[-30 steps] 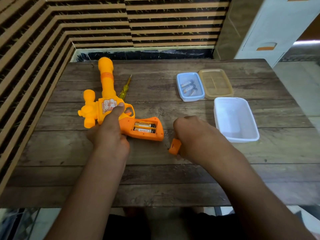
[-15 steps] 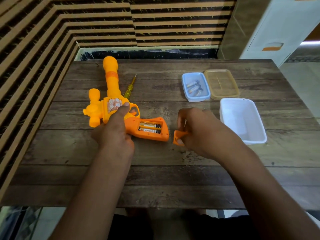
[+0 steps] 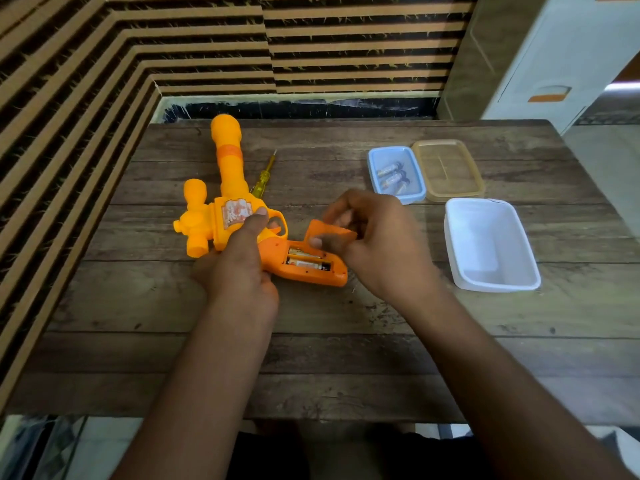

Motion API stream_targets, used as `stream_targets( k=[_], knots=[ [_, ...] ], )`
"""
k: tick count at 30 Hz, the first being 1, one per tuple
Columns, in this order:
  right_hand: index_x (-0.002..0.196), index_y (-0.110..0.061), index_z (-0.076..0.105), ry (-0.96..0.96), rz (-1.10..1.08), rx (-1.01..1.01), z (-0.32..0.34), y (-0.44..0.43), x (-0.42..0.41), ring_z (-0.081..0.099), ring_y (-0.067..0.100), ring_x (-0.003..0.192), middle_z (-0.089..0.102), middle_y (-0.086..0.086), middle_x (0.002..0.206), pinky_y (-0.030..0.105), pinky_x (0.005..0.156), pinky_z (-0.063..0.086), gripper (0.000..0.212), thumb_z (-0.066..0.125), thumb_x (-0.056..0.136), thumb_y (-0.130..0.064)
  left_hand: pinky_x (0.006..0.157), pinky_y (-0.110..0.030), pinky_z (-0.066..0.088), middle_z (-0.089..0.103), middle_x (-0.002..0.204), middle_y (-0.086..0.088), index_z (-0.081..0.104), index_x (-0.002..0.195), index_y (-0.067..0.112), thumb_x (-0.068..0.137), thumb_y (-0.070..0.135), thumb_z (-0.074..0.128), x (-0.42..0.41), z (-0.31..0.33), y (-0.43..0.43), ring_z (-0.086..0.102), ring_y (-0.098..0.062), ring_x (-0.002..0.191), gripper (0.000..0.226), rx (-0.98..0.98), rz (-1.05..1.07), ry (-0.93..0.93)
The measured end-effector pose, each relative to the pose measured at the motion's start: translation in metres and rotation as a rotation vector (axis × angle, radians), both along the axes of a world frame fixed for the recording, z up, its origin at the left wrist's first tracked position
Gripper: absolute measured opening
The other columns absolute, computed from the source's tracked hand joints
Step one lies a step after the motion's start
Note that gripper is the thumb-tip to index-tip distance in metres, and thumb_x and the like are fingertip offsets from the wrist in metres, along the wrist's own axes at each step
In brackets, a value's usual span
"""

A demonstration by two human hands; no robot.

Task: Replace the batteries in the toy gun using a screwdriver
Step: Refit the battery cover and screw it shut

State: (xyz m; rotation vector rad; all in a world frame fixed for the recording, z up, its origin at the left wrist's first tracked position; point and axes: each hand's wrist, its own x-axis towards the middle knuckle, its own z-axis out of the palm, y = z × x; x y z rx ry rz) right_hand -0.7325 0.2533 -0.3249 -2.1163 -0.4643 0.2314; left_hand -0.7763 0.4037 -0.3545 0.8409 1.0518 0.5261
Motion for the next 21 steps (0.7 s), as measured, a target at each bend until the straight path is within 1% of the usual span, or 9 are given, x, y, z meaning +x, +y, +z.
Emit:
stream_targets(
  k=[1,3,6,9,12,14,17,19,21],
  knots=[
    [0.089,-0.026,0.073,-0.003,0.006,-0.060,0.001,-0.001,0.000,0.059,0.000,0.065,0.069,-0.009,0.078,0.010,0.053,0.039,0.020,0.090,0.078,-0.029,0.092,-0.046,0.063,0.079,0.116,0.001,0.073,0.125,0.022,0.077,0.015,0.092,0.000,-0.001,0.001,0.079,-0.017,0.099,0.052,-0.002,-0.004,-0.003],
    [0.092,-0.027,0.077,-0.022,0.037,-0.109,0.004,-0.005,0.000,0.063,0.000,0.073,0.072,-0.010,0.086,0.009,0.057,0.044,0.019,0.090,0.080,-0.032,0.093,-0.047,0.063,0.079,0.116,0.001,0.072,0.125,0.023,0.076,0.016,0.093,0.000,-0.001,0.001,0.079,-0.017,0.099,0.053,-0.006,-0.007,0.002],
    [0.098,-0.022,0.083,-0.105,0.084,-0.108,0.009,-0.007,-0.001,0.068,0.008,0.088,0.074,-0.005,0.100,0.029,0.078,0.057,0.023,0.090,0.079,-0.032,0.087,-0.044,0.064,0.078,0.115,0.001,0.071,0.125,0.022,0.076,0.015,0.093,0.000,0.001,0.002,0.078,-0.017,0.096,0.054,-0.015,0.025,0.013],
    [0.100,-0.016,0.084,-0.192,0.188,-0.178,0.009,-0.006,0.000,0.068,0.019,0.097,0.075,0.003,0.106,0.039,0.086,0.056,0.023,0.086,0.084,-0.033,0.079,-0.038,0.064,0.077,0.118,0.003,0.070,0.127,0.024,0.073,0.018,0.095,0.000,0.000,0.005,0.076,-0.014,0.097,0.060,-0.031,0.014,0.024],
    [0.100,-0.013,0.083,-0.283,0.310,-0.289,0.004,-0.007,0.001,0.065,0.023,0.098,0.071,0.007,0.107,0.027,0.081,0.046,0.026,0.077,0.091,-0.037,0.061,-0.027,0.055,0.076,0.116,0.004,0.069,0.127,0.022,0.075,0.017,0.094,0.000,0.001,0.006,0.074,-0.010,0.092,0.059,-0.022,0.013,0.040],
    [0.095,-0.011,0.082,-0.317,0.334,-0.311,0.002,-0.007,0.001,0.066,0.025,0.094,0.070,0.009,0.103,0.026,0.075,0.040,0.033,0.069,0.092,-0.041,0.064,-0.028,0.057,0.076,0.114,0.004,0.069,0.127,0.022,0.075,0.017,0.094,-0.001,0.004,0.005,0.073,-0.008,0.088,0.058,-0.017,0.014,0.047],
    [0.093,-0.009,0.081,-0.352,0.371,-0.318,0.003,-0.007,0.000,0.066,0.024,0.090,0.069,0.009,0.101,0.028,0.077,0.045,0.042,0.058,0.089,-0.044,0.063,-0.028,0.055,0.075,0.120,0.002,0.068,0.130,0.022,0.075,0.017,0.094,-0.001,0.005,0.005,0.073,-0.009,0.092,0.061,-0.012,0.019,0.043],
    [0.097,-0.009,0.082,-0.369,0.398,-0.328,0.005,-0.009,-0.001,0.066,0.023,0.091,0.068,0.009,0.104,0.025,0.078,0.045,0.040,0.065,0.092,-0.045,0.062,-0.028,0.054,0.075,0.120,0.002,0.067,0.131,0.022,0.074,0.018,0.094,-0.001,0.003,0.007,0.073,-0.011,0.094,0.063,-0.011,0.024,0.047],
    [0.106,-0.010,0.081,-0.371,0.420,-0.350,0.006,-0.011,0.000,0.066,0.025,0.098,0.067,0.010,0.112,0.023,0.080,0.042,0.034,0.076,0.091,-0.040,0.068,-0.032,0.059,0.076,0.120,0.002,0.068,0.130,0.024,0.074,0.020,0.095,-0.001,0.003,0.008,0.074,-0.012,0.094,0.062,-0.022,0.005,0.050]
  ],
)
